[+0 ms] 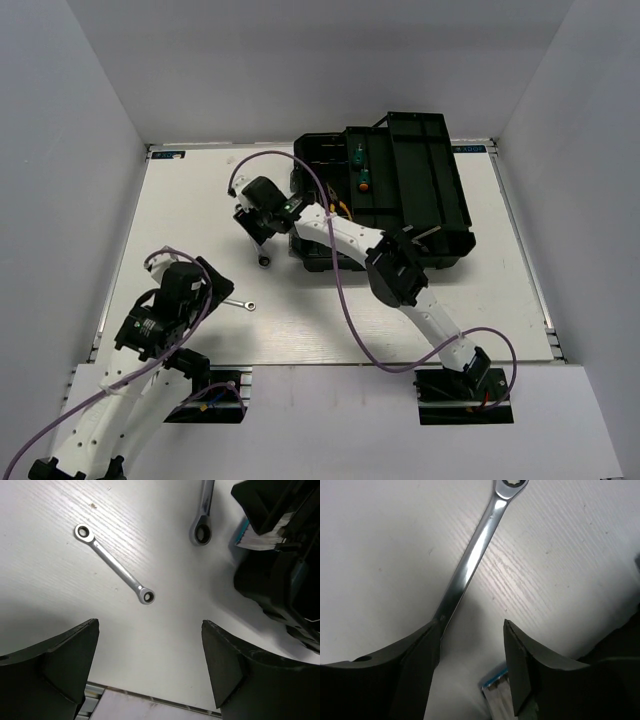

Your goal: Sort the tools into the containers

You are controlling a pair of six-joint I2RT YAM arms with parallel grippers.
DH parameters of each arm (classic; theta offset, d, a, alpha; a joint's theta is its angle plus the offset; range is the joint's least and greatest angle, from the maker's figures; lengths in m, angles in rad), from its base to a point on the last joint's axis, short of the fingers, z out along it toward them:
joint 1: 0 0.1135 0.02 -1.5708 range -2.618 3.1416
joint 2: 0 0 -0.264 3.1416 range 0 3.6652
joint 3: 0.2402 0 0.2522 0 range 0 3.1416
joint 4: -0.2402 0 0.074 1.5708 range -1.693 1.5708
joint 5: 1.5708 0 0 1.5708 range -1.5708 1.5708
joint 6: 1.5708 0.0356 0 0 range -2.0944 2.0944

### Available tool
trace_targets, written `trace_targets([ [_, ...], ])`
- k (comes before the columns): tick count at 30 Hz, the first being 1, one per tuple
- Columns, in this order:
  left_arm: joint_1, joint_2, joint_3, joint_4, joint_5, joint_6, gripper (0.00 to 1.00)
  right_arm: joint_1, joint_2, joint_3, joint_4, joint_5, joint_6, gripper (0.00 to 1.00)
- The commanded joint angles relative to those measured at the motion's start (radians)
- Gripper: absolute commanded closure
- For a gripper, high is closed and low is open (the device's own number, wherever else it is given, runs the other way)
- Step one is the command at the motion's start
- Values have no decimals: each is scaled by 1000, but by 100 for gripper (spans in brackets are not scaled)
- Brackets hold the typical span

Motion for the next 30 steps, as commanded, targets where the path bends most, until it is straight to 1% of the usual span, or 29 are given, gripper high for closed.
trace_targets([
  [1,0,-1,-15,-17,6,-30,6,12,40,47,107,54,38,40],
  [8,0,-19,-35,-4,6,-30,6,32,134,76,159,57,42,38],
  [10,0,-19,-46,-4,6,-30,6,34,143,82,172,57,70,38],
  [15,0,-10,-37,-13,16,-30,6,41,171,68,175,68,66,38],
  [16,0,-10,-26,-14,16,-30,6,40,171,62,172,66,69,43],
  [19,0,-10,-2,-23,16,-30,6,38,172,25,129,60,90,51],
  [22,0,-10,8,-32,16,-30,6,35,157,-30,87,57,101,57],
  [23,0,-19,8,-32,16,-30,6,29,149,-68,78,56,116,61],
  [25,0,-28,8,-32,16,-30,6,23,126,-99,37,18,125,66],
  [26,0,-28,8,-32,25,-30,6,20,108,-154,29,11,128,72],
  [28,0,-38,-3,-32,25,-30,6,20,64,-194,5,-18,121,78],
  [29,0,-48,-14,-32,25,-30,6,20,51,-252,0,-22,118,83],
  [30,0,-61,-14,-32,34,-30,6,23,39,-269,-12,-29,98,85],
])
